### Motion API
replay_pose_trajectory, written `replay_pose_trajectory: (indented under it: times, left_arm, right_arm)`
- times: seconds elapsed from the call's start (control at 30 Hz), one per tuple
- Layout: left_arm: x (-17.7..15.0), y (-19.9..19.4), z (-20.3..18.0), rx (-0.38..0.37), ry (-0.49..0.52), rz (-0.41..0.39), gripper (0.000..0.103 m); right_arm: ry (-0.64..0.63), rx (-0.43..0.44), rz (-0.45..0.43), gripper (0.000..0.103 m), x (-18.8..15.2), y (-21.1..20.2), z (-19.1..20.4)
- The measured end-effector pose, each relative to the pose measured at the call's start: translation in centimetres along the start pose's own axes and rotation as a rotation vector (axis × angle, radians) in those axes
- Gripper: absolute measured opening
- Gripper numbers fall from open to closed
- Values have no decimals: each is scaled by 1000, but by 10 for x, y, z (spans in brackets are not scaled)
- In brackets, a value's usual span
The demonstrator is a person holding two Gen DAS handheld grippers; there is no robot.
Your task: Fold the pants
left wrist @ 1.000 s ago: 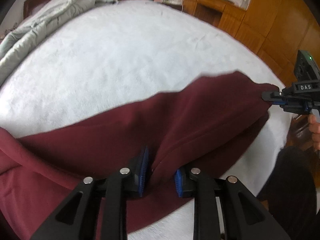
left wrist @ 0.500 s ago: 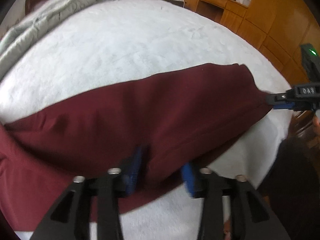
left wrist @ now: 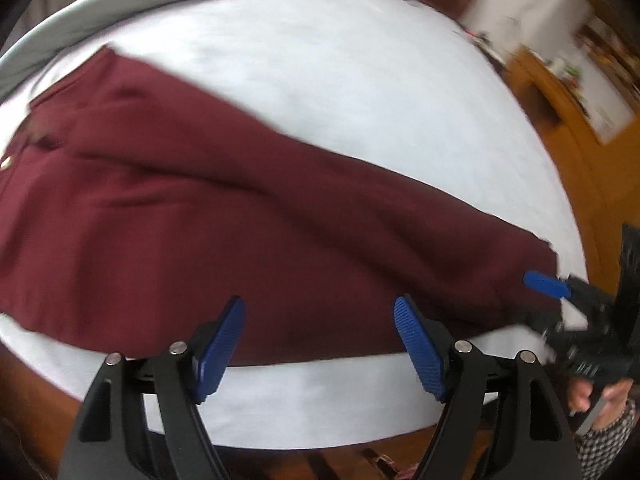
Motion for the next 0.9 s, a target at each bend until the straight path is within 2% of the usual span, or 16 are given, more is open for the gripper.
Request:
replay_pose_trajectory:
  times: [0.1, 0.2, 0.23, 0.3, 0.33, 0.37, 0.4, 0.43, 0.5, 0.7, 0.9]
  left_arm:
    - [8, -1, 20, 7, -66, -4, 78]
    - [16, 7, 34, -11, -126, 13, 78]
    - [19, 8, 36, -19, -137, 16, 78]
    - [20, 13, 40, -25, -155, 28, 78]
    - [23, 16, 40, -30, -161, 33, 78]
    - [25, 16, 43, -34, -164, 36, 78]
    - [26, 17, 43, -34, -163, 38, 78]
    - [30, 18, 42, -31, -160, 39, 78]
    - [40, 16, 42, -17, -152, 38, 78]
    - [100, 19, 44, 73, -167, 17, 79]
    - [176, 59, 45, 239, -179, 134, 79]
  right_arm:
    - [-52, 64, 35, 68, 12, 24, 24]
    - [-114, 37, 77, 68, 25, 48, 41]
    - [-123, 27, 92, 64, 23, 51, 38]
    - [-126, 7, 121, 49, 20, 64, 37]
    - [-112, -57, 186, 37, 18, 66, 36]
    - [-115, -63, 183, 19, 19, 65, 36]
    - [-113, -46, 173, 9, 21, 62, 35]
    - [-91, -13, 171, 9, 22, 59, 33]
    - [-94, -3, 158, 9, 19, 51, 38]
    - [-138, -49, 170, 11, 5, 65, 53]
    - [-72, 2, 159, 13, 6, 62, 45]
Point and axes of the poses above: each gripper's, at about its wrist camera, not at the fingertips, and y roughly the way its jaws point, z to its left, x to its top, the point moved 3 cm from there along y, roughly the way its jaws point, and after that the axes turned 7 degrees about -y, right-handed, at the moved point
